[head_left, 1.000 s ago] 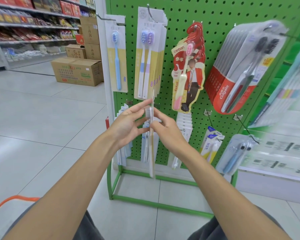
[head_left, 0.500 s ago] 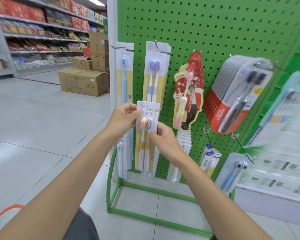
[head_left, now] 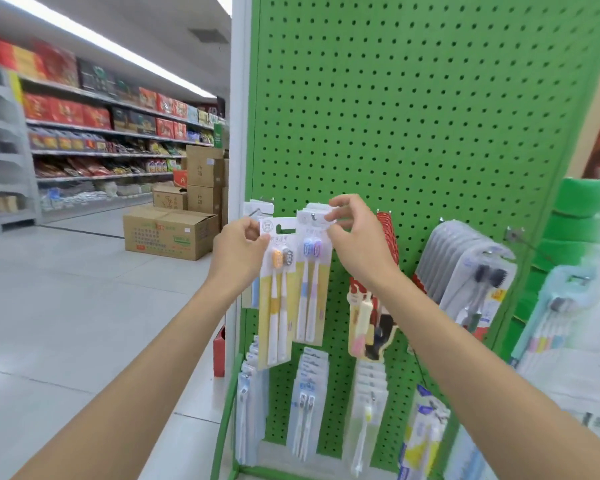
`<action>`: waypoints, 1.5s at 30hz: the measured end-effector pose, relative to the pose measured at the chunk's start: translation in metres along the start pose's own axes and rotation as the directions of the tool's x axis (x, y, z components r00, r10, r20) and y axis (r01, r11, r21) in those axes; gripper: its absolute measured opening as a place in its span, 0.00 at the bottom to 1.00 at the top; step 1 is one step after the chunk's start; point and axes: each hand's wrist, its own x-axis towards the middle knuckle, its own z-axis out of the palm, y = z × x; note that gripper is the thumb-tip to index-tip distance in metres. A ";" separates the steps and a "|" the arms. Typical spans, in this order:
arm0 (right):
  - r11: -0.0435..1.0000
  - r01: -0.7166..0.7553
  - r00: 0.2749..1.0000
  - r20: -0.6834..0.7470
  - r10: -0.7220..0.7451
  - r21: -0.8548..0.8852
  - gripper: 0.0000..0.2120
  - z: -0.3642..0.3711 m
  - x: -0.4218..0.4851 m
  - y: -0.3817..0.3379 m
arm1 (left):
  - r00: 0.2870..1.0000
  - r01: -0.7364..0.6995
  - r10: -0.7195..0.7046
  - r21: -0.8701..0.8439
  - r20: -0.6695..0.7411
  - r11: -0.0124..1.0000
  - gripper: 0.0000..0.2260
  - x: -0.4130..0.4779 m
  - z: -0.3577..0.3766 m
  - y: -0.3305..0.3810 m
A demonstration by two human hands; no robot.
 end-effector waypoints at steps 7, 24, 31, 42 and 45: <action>0.972 -0.057 0.982 0.163 0.096 -0.229 0.16 -0.007 0.066 0.013 | 0.983 -0.113 0.143 0.231 -0.118 0.966 0.05 0.025 0.023 0.001; 0.964 -0.193 0.848 0.463 0.259 -0.185 0.11 -0.006 0.116 0.041 | 0.987 -0.126 0.132 0.061 -0.097 0.990 0.09 0.061 0.055 -0.014; 0.963 -0.215 0.844 0.465 0.267 -0.163 0.12 -0.004 0.118 0.045 | 0.990 -0.123 0.122 -0.005 -0.077 0.992 0.05 0.074 0.061 -0.014; 0.961 -0.113 0.905 0.373 0.204 -0.251 0.13 -0.014 0.120 0.044 | 0.951 0.009 0.055 -0.206 0.303 0.978 0.06 0.097 0.075 -0.015; 0.928 -0.006 0.955 0.273 0.116 -0.374 0.10 -0.021 0.121 0.044 | 0.928 0.012 0.057 -0.182 0.368 0.983 0.08 0.100 0.075 -0.016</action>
